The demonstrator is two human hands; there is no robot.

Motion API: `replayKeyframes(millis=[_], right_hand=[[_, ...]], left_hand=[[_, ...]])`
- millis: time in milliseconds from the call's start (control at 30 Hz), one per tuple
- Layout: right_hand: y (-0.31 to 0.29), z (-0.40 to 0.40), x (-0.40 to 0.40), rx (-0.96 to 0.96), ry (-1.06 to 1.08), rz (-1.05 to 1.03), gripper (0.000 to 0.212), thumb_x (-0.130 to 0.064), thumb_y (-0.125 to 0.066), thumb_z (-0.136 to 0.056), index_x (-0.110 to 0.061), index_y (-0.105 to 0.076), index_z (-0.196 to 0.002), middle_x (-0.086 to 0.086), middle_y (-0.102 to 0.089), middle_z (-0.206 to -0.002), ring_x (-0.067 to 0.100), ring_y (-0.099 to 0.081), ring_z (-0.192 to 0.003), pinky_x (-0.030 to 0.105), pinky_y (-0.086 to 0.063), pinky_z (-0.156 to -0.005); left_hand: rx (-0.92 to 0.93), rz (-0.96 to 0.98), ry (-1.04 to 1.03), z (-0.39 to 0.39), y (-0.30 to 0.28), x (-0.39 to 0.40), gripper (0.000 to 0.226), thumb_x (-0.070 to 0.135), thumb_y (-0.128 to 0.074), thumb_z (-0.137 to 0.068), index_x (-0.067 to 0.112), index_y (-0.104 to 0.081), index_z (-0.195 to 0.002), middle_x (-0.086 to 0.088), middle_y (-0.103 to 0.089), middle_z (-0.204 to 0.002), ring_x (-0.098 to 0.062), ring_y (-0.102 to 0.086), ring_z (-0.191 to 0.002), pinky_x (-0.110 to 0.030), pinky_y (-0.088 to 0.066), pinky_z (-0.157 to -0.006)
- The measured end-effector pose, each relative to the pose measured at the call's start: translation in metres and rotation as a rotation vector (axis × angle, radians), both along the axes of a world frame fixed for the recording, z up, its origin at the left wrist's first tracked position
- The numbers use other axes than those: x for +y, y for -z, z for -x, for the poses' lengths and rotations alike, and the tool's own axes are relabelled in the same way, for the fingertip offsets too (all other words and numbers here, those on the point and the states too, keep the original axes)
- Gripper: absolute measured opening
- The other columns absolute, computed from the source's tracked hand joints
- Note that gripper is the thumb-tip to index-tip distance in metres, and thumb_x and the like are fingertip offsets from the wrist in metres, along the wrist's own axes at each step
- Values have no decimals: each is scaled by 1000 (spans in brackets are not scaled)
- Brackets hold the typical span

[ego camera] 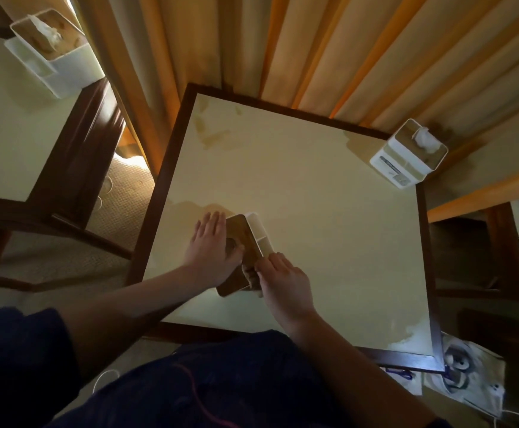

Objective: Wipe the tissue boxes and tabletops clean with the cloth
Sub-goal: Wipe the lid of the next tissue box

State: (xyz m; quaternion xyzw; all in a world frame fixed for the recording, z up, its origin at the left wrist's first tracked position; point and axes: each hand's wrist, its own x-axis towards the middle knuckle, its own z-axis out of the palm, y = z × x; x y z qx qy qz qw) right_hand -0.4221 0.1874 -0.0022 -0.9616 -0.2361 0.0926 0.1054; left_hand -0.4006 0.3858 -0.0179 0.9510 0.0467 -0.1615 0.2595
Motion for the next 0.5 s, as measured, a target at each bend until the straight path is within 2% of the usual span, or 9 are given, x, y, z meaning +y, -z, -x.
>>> replayKeyframes(millis=[100,233,300,367,400,500], right_hand=[[0,3,-3,1,17,43,21,-23,-86,-81,-22,-69,-93,-1,-67,-99,16,-67,-85,33,-58,-53],[-11,-1,0,-4,-12,83,17,-17,-85,-81,-24,-72,-88,-2,-72,-92,21,-70,-85,36,-58,-59],[-18,-11,8,42,-60,147,10,-23,-80,-88,-24,-69,-89,-2,-69,-87,23,-68,-82,36,-57,-66],[-22,-28,19,95,-97,197,7,-30,-68,-97,-23,-66,-96,-1,-67,-93,25,-65,-88,37,-54,-75],[-23,-37,26,106,-96,217,7,-28,-61,-100,-23,-65,-99,0,-66,-98,26,-64,-93,37,-52,-77],[-26,-61,47,64,-82,268,23,-16,-47,-101,-24,-67,-106,1,-67,-109,29,-63,-103,36,-41,-75]], left_hand=[[-112,-9,-56,12,16,-8,71,49,-19,-109,7,-7,-165,-11,-4,-174,-24,9,-160,-39,12,-127],[-195,-46,-26,13,35,-7,73,48,-1,-104,6,-7,-164,-12,-6,-173,-19,16,-155,-33,20,-124],[-213,-18,-17,11,42,-2,77,52,-2,-104,5,-12,-164,-14,-13,-172,-20,10,-156,-30,21,-124],[-208,18,-36,9,43,-1,81,57,-3,-103,4,-18,-163,-15,-17,-171,-22,2,-158,-33,15,-126],[-209,26,-50,8,43,-2,81,56,-6,-104,3,-20,-163,-16,-20,-171,-24,-2,-159,-36,11,-127],[-250,33,-75,11,39,-6,72,46,-15,-106,0,-27,-160,-18,-28,-167,-30,-13,-159,-41,1,-129]])
